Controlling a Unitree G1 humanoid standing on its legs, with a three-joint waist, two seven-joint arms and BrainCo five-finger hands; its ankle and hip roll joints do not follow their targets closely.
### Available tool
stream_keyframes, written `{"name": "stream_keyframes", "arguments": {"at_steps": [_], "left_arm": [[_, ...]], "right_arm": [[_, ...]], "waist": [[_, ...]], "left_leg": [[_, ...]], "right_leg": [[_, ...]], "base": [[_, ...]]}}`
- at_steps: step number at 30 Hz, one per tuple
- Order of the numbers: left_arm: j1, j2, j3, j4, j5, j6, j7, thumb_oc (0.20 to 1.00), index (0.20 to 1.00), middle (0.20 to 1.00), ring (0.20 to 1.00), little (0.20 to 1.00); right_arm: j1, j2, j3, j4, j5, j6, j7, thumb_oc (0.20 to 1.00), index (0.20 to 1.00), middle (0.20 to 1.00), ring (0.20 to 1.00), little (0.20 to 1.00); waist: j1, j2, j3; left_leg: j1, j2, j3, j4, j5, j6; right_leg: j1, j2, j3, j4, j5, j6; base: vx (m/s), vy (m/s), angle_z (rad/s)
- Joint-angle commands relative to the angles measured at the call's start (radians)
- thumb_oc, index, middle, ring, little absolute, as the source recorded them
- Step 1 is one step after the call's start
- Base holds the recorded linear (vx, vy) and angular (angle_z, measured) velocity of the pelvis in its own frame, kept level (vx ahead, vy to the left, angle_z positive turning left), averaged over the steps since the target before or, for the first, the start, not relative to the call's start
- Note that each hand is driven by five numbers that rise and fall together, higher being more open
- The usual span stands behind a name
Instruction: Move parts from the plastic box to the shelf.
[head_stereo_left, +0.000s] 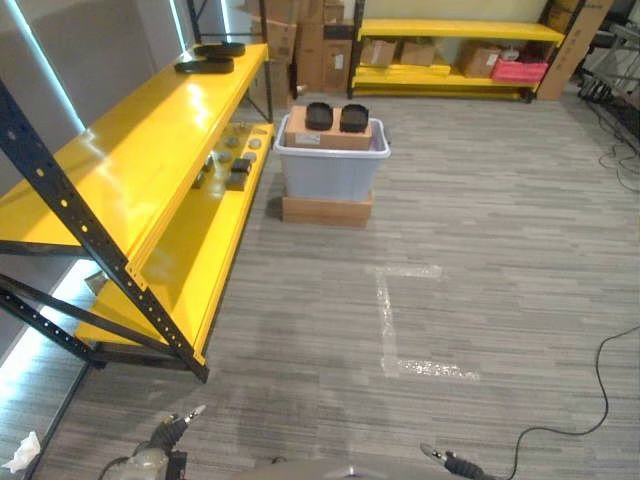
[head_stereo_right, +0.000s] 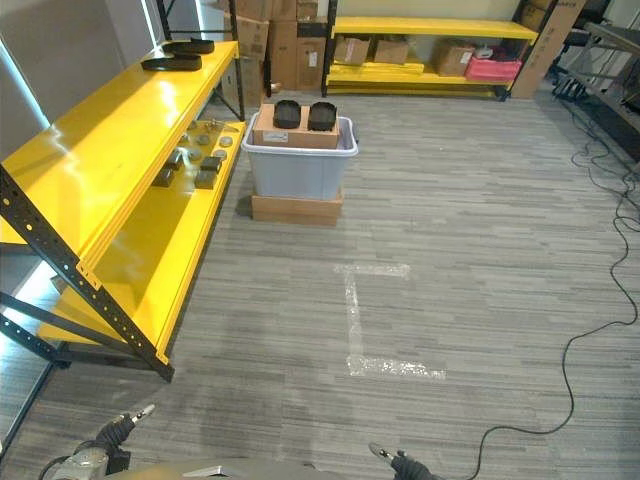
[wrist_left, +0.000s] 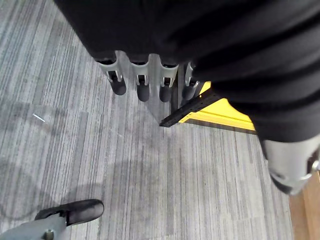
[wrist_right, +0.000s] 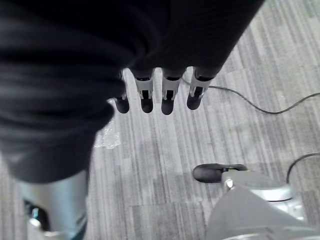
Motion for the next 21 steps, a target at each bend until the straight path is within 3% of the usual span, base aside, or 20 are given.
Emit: {"name": "stream_keyframes", "arguments": {"at_steps": [1,21], "left_arm": [[-0.060,0.046,0.042,0.033,-0.023,-0.027,0.012,1.000,1.000,1.000,1.000,1.000],[-0.058,0.011,-0.002,0.072,0.008,-0.013,-0.035,1.000,1.000,1.000,1.000,1.000]], "right_arm": [[-0.032,0.003,0.024,0.019,0.024,-0.017,-0.028,1.000,1.000,1.000,1.000,1.000],[-0.064,-0.019,0.052,0.099,-0.070,0.001,-0.019,1.000,1.000,1.000,1.000,1.000]], "waist": [[-0.001,-0.036,0.030],[-0.018,-0.020,0.030]], "left_leg": [[0.042,0.042,-0.009,-0.008,-0.087,-0.067],[0.074,0.047,0.008,-0.008,-0.107,-0.062]], "right_leg": [[0.074,-0.077,0.022,-0.033,-0.040,0.106],[0.087,-0.071,0.043,-0.033,-0.047,0.101]], "base": [[0.00,0.000,0.00],[0.01,0.006,-0.03]]}}
